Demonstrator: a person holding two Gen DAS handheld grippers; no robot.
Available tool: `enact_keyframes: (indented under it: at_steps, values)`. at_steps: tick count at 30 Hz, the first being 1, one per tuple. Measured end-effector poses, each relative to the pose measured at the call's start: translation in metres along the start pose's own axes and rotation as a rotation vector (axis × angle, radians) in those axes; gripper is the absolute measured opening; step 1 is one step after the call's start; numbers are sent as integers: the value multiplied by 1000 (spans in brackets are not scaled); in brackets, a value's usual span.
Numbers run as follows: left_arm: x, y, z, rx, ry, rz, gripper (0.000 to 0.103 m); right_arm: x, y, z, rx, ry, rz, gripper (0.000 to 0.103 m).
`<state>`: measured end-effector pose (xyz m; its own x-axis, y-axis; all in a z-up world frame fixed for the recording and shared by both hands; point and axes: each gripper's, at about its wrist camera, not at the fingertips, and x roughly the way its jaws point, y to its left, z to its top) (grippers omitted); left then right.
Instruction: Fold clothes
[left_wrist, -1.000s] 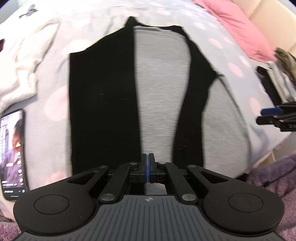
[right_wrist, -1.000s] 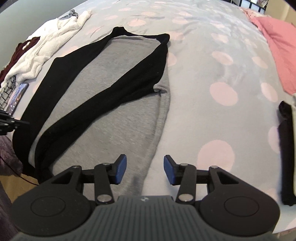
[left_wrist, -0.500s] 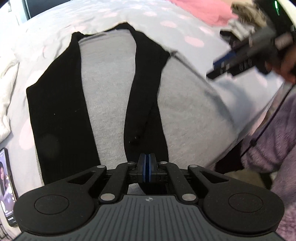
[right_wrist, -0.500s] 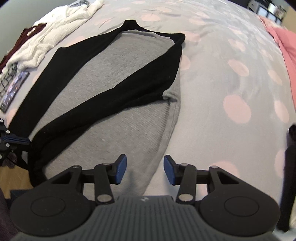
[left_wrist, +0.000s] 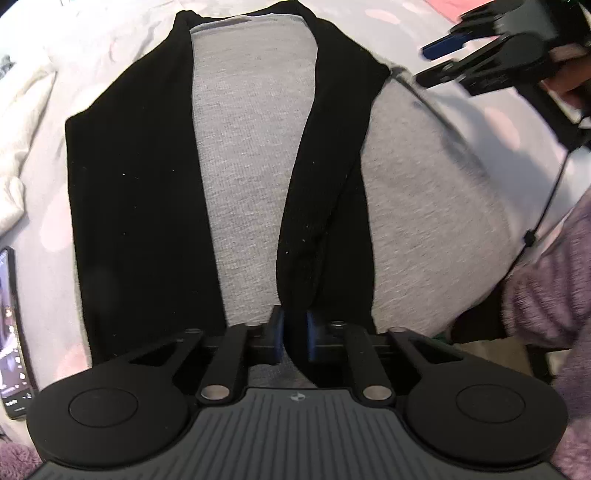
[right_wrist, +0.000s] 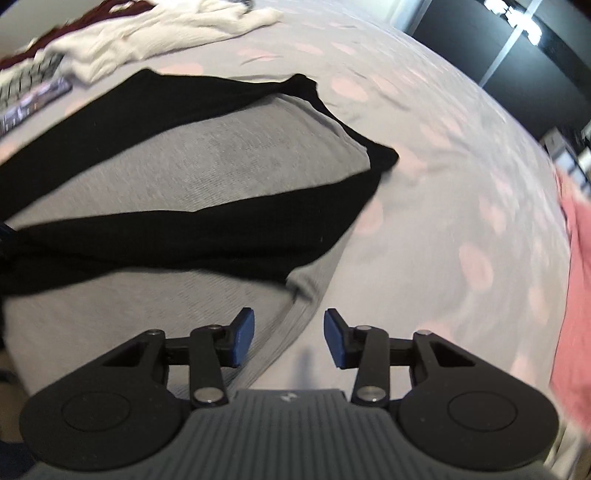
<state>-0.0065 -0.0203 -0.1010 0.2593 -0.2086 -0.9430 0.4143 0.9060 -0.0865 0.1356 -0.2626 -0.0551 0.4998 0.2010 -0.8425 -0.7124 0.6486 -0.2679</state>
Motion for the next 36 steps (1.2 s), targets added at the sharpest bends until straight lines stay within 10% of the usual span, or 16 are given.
enact_keyframes:
  at_steps: [9,18,26,30,32,36]
  values:
    - [-56,10,5,-44,-155,-268,5,34,9,17,-201,-2,-33,16]
    - [-58,-34,23,102,-119,-398,4,28,-69,0,315,52,-28,0]
    - [-5,-114,30,341,46,-369,4,27,-102,-33,558,72,-23,1]
    - [-5,-112,31,322,48,-359,4,13,-83,-34,464,-15,53,10]
    - [-7,-106,32,293,42,-355,4,11,-61,-32,295,-54,18,32]
    - [-17,-90,34,216,6,-360,4,17,-28,-34,30,-81,-11,33]
